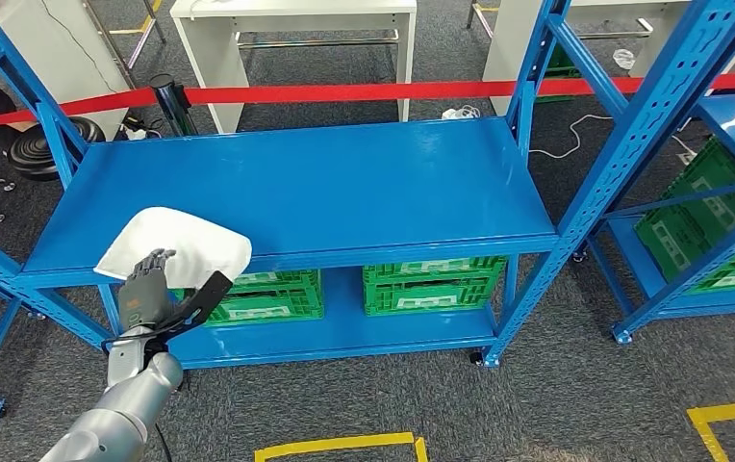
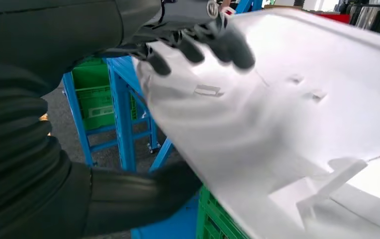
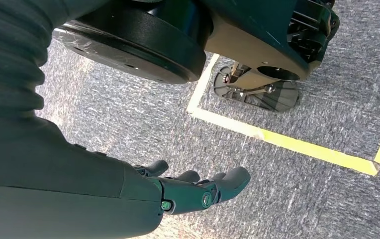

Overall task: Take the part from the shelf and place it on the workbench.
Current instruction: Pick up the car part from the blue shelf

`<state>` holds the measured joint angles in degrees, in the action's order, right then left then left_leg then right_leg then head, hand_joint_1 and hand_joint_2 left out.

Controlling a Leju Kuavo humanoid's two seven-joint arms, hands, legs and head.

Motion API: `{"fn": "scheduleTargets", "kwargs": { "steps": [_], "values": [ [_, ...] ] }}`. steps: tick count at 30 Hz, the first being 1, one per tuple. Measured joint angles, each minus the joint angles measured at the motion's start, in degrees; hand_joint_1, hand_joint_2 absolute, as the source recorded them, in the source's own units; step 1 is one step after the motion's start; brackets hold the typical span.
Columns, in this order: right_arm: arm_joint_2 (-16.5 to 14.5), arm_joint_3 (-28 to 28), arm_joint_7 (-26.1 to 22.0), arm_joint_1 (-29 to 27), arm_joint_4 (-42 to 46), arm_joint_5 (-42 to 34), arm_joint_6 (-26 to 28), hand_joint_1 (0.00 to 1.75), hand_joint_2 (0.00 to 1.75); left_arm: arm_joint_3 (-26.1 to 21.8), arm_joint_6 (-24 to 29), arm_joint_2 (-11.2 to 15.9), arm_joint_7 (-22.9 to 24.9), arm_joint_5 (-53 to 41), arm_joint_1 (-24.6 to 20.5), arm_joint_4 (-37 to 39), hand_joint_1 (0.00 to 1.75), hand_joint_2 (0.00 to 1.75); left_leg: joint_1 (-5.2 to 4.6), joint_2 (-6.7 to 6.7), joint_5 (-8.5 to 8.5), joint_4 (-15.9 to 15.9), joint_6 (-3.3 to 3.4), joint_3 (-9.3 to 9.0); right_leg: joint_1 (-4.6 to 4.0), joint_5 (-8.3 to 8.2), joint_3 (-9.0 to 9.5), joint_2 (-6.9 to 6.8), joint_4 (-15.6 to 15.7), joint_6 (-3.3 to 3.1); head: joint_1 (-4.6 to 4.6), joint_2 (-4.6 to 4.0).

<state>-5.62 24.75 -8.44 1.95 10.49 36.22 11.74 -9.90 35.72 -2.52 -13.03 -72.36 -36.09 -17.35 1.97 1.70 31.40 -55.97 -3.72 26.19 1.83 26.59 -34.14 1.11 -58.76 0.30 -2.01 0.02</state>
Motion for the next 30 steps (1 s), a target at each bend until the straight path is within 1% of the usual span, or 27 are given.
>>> {"fn": "scheduleTargets", "kwargs": {
  "steps": [7,12,18,20,22,27,30],
  "values": [
    [0.0,0.0,0.0,0.0,0.0,0.4,-0.3,0.0,1.75,0.0,-0.3,0.0,-1.1,0.4,-0.2,0.0,1.75,1.75,0.0,0.0,0.0,0.0,0.0,-0.04,0.0,0.0,0.06,0.0,0.0,0.0,-0.01,0.0],
    [0.0,0.0,0.0,0.0,0.0,0.6,-0.3,0.0,1.75,0.0,-1.3,0.0,-1.3,0.7,-1.0,-0.2,1.75,1.75,0.0,0.0,0.14,0.0,0.19,-0.06,0.0,0.11,0.43,0.0,0.0,0.11,0.0,0.0],
    [0.0,0.1,0.0,0.0,0.0,0.7,-0.4,0.0,1.75,0.0,-1.7,0.0,-1.5,1.0,-0.9,-0.2,1.75,1.75,-0.02,0.01,0.15,0.0,0.21,-0.21,0.0,0.12,0.61,-0.01,0.0,0.14,-0.02,0.0],
    [0.0,0.2,0.0,0.0,0.0,0.7,-0.4,0.0,1.75,0.0,-1.8,0.0,-1.9,1.2,-0.9,-0.2,1.65,1.75,-0.02,0.01,0.15,0.0,0.21,-0.23,0.0,0.12,0.64,-0.01,0.1,0.14,-0.02,0.0],
    [0.0,0.3,0.0,0.0,0.0,0.8,-0.5,0.0,1.75,0.0,-2.2,0.0,-2.9,1.8,-0.9,-0.2,1.58,1.75,-0.02,0.03,0.15,0.0,0.21,-0.24,0.0,0.12,0.65,-0.02,0.1,0.14,-0.01,0.0],
    [0.0,0.6,0.0,0.0,0.0,1.1,-0.7,0.0,1.75,-0.6,-4.5,0.0,-7.8,5.0,-0.8,-0.5,1.59,1.75,-0.02,0.28,0.15,0.0,0.21,-0.25,0.0,0.16,0.78,-0.14,0.1,0.19,0.0,0.0],
    [0.0,0.9,0.0,0.0,0.0,1.4,-0.7,0.0,1.75,-1.2,-4.7,0.0,-9.1,5.9,-0.8,-0.6,1.59,1.75,-0.02,0.29,0.14,0.0,0.22,-0.27,0.0,0.15,0.8,-0.15,0.1,0.19,0.0,0.0]
  ]
}}
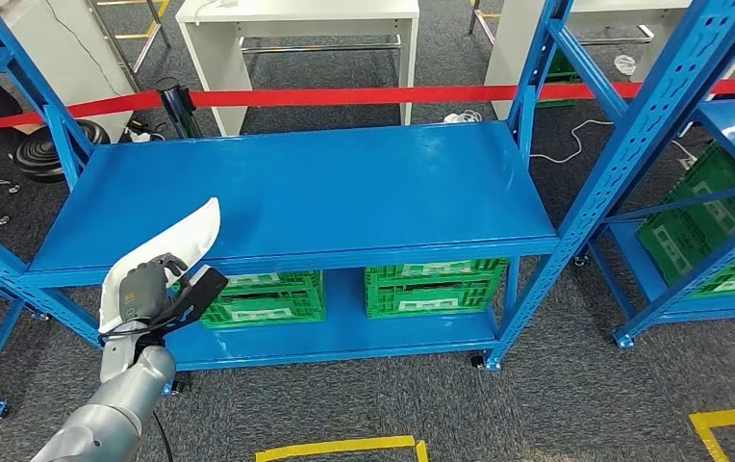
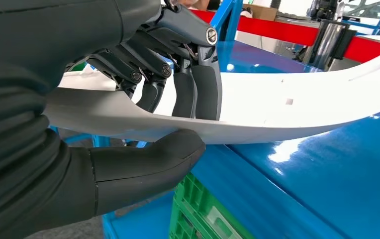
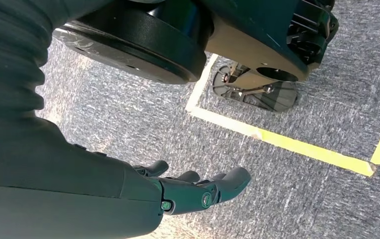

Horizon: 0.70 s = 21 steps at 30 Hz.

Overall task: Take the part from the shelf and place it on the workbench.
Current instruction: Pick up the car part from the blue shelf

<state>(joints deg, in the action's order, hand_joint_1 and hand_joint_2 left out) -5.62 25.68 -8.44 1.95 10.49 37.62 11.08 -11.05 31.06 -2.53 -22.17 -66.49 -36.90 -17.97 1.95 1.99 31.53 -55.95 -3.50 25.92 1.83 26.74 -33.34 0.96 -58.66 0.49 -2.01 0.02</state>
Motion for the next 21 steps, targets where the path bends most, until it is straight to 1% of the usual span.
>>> {"fn": "scheduleTargets", "kwargs": {
  "steps": [4,9,16,21],
  "values": [
    [0.0,0.2,0.0,0.0,0.0,0.2,0.0,0.0,1.75,-0.2,-0.1,-0.2,0.3,-0.1,0.0,-0.1,1.59,1.75,0.0,0.0,-0.01,0.0,0.0,-0.05,0.0,0.0,0.05,0.0,0.0,0.0,0.0,0.0],
    [0.0,0.4,0.0,0.0,0.0,0.6,-0.1,0.0,1.75,-0.4,0.1,-0.4,-0.4,0.0,-0.1,-0.2,1.59,1.75,-0.01,0.0,0.0,0.0,0.0,-0.05,0.0,0.0,0.06,0.01,0.0,0.0,0.0,0.0],
    [0.0,0.4,0.0,0.0,0.0,0.9,-0.1,0.0,1.75,-0.5,1.4,-0.9,-2.3,0.5,-0.1,-0.6,1.59,1.75,-0.01,-0.02,0.0,0.0,0.01,-0.05,-0.01,0.0,0.05,0.02,0.1,0.0,0.0,0.0],
    [0.0,0.5,0.0,0.0,0.0,1.3,0.0,0.0,1.75,-0.5,3.8,-1.4,-4.5,1.2,-0.1,-1.1,1.59,1.75,0.0,-0.02,0.01,0.0,0.02,-0.04,-0.01,0.0,0.04,0.03,0.1,0.0,0.0,0.0]
  ]
}}
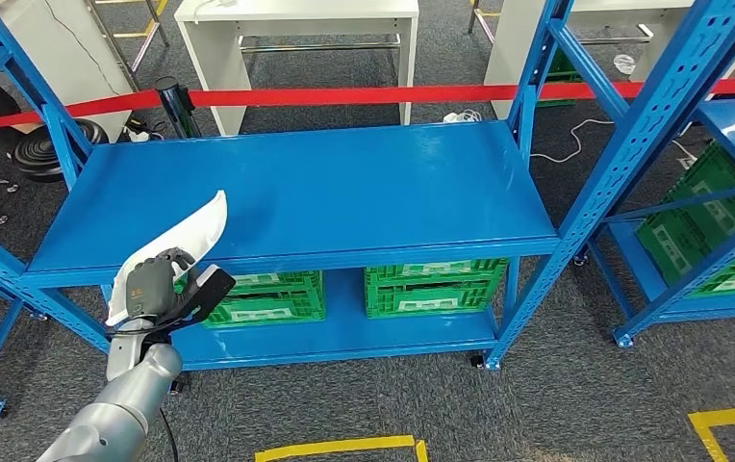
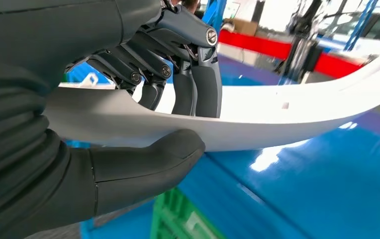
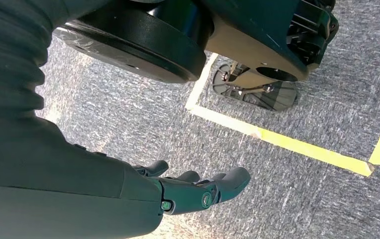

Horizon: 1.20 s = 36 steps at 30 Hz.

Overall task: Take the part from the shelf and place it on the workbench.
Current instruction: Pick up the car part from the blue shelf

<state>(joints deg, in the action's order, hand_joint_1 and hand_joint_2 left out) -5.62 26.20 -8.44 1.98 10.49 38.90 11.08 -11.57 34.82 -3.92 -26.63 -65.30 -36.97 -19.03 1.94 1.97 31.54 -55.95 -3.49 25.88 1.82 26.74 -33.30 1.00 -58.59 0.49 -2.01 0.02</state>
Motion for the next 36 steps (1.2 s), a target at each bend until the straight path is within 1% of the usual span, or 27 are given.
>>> {"fn": "scheduleTargets", "kwargs": {
  "steps": [3,9,16,26,32,36],
  "values": [
    [0.0,0.2,0.0,0.0,0.0,0.1,0.1,0.0,1.75,0.0,1.2,-0.5,-1.3,1.0,0.0,-0.5,1.59,1.75,0.0,-0.01,0.01,0.0,0.02,0.01,0.0,0.0,0.0,0.0,0.0,0.0,0.0,0.0],
    [0.0,1.0,0.0,0.0,0.0,0.3,0.2,0.0,1.75,0.0,4.6,-1.6,-2.0,0.9,0.0,-1.9,1.59,1.75,0.0,-0.03,0.03,0.0,0.04,0.02,-0.01,0.0,0.0,0.01,0.1,0.0,-0.01,0.0],
    [0.0,1.7,0.0,0.0,0.0,0.5,0.3,0.0,1.75,1.1,5.1,-3.0,-4.1,1.2,0.2,-5.1,1.59,1.75,0.0,-0.02,0.05,0.0,0.07,0.06,-0.02,0.0,0.0,0.02,0.1,0.01,-0.01,0.0],
    [-0.2,3.0,0.0,0.0,0.0,0.6,0.8,0.0,1.75,6.6,5.0,-4.8,-5.5,3.7,1.1,-10.3,1.59,1.75,0.0,-0.03,0.08,0.0,0.12,0.08,-0.02,0.0,0.0,0.02,0.2,0.01,-0.01,0.0],
    [-0.3,4.0,0.0,0.0,0.0,0.8,0.9,0.0,1.75,11.6,3.8,-5.4,-4.2,5.3,3.4,-17.1,1.59,1.75,0.0,-0.03,0.1,0.0,0.16,0.09,-0.02,0.0,0.0,0.02,0.2,0.01,-0.01,0.0],
    [-0.4,4.4,0.0,0.0,0.0,1.0,1.0,0.0,1.75,15.1,1.4,-5.5,-2.9,6.4,5.4,-22.4,1.59,1.75,0.0,-0.03,0.11,0.0,0.17,0.1,-0.02,0.0,0.0,0.02,0.2,0.02,-0.02,0.0]
  ]
}}
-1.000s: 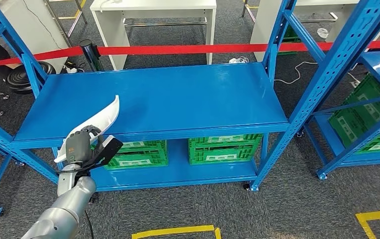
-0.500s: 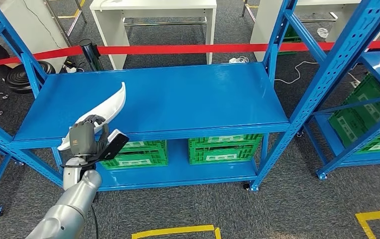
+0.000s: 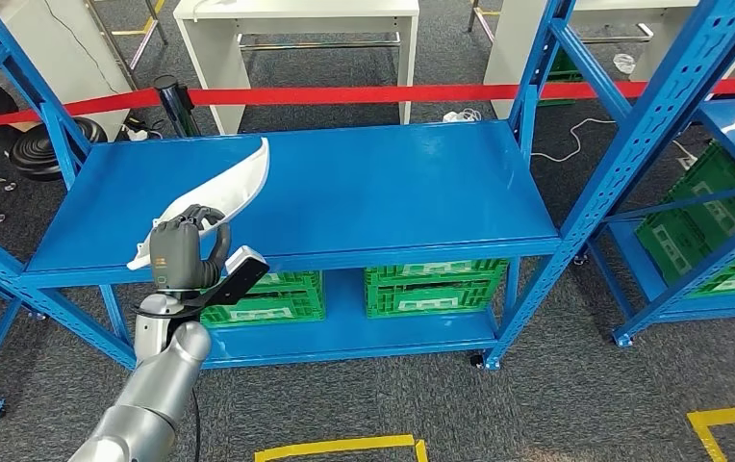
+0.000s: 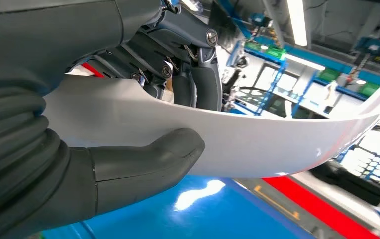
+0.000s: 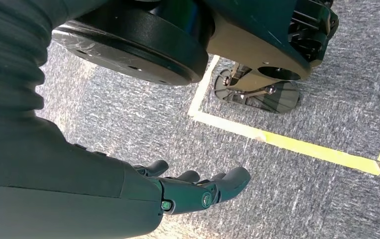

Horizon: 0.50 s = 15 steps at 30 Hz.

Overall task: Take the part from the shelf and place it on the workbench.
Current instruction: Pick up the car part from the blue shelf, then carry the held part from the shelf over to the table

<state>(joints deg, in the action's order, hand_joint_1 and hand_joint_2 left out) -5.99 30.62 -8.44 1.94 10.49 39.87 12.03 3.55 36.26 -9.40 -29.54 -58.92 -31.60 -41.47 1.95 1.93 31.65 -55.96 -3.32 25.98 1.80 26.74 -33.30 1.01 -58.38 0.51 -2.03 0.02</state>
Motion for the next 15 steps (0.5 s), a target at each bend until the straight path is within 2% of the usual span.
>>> {"fn": "scheduleTargets", "kwargs": {
  "steps": [8,15],
  "values": [
    [-0.3,1.5,0.0,0.0,0.0,-0.4,0.5,0.0,1.75,5.7,-4.8,0.0,1.7,3.1,3.9,-9.3,1.59,1.75,0.0,0.0,0.01,0.0,0.02,0.02,0.0,0.01,0.0,0.0,0.0,0.01,-0.01,0.0],
    [-0.6,2.5,0.0,-0.1,0.0,-0.2,0.5,0.0,1.75,7.0,-8.6,0.2,2.4,6.4,5.4,-11.8,1.59,1.75,-0.16,-0.01,0.18,-0.3,0.33,0.1,0.42,-0.14,0.01,-0.02,0.2,0.26,0.02,0.0]
  ]
}}
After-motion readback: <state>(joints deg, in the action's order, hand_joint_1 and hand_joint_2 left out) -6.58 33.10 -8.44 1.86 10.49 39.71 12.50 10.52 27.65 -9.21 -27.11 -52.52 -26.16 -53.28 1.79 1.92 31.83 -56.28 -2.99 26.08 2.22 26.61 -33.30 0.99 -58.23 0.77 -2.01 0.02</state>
